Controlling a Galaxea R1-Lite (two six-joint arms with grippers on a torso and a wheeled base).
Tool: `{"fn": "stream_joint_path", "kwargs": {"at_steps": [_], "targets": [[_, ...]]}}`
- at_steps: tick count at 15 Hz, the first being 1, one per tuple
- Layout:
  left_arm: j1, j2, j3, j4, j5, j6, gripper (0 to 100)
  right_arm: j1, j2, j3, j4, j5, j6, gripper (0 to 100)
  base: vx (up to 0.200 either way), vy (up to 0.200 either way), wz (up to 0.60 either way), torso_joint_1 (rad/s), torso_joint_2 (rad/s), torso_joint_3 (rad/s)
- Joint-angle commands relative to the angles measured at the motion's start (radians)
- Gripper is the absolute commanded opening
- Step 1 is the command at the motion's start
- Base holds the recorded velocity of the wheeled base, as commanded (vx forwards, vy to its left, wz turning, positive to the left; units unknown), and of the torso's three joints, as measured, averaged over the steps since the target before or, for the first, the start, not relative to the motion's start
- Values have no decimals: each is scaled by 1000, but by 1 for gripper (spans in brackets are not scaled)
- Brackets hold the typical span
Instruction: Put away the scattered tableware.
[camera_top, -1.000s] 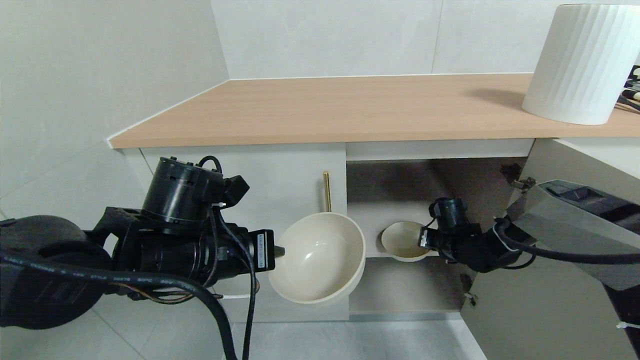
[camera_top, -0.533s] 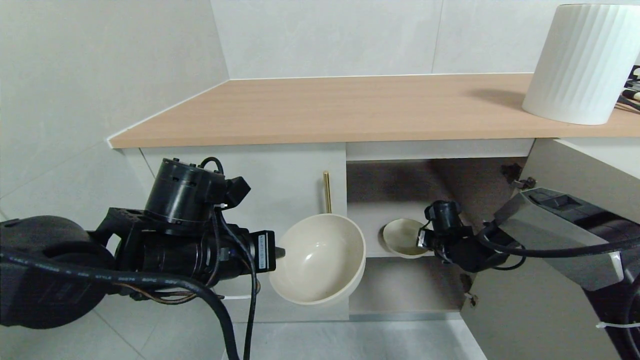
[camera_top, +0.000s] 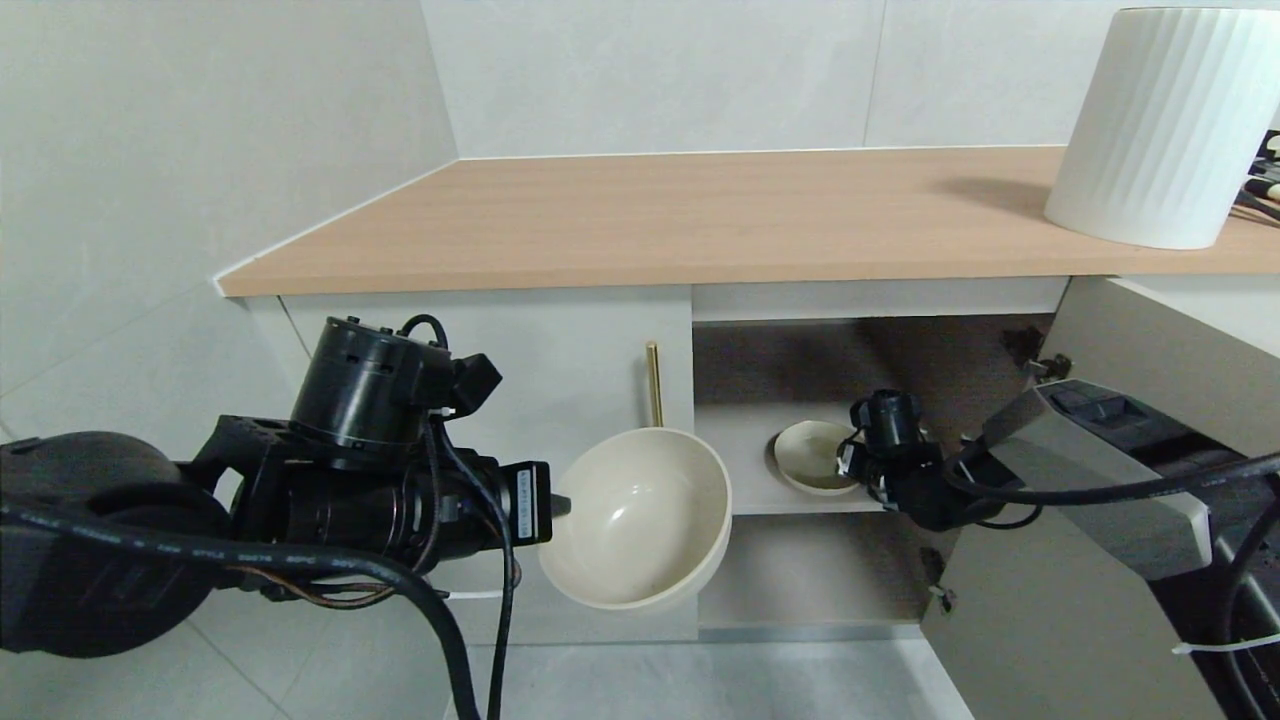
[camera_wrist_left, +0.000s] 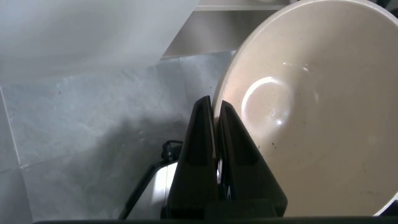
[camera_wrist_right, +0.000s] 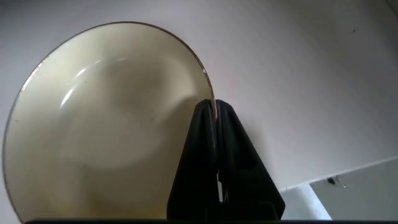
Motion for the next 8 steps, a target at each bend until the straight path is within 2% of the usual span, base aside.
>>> {"fn": "stream_joint_path", "kwargs": {"at_steps": [1, 8], "targets": [[0, 5, 0, -1, 0, -1, 0, -4, 17, -20, 1, -2, 0, 0, 0, 0, 0, 0, 0, 0], [0, 6, 0, -2, 0, -1, 0, -7, 20, -32, 1, -4, 5, 0, 0, 0, 0, 0, 0, 0]]}}
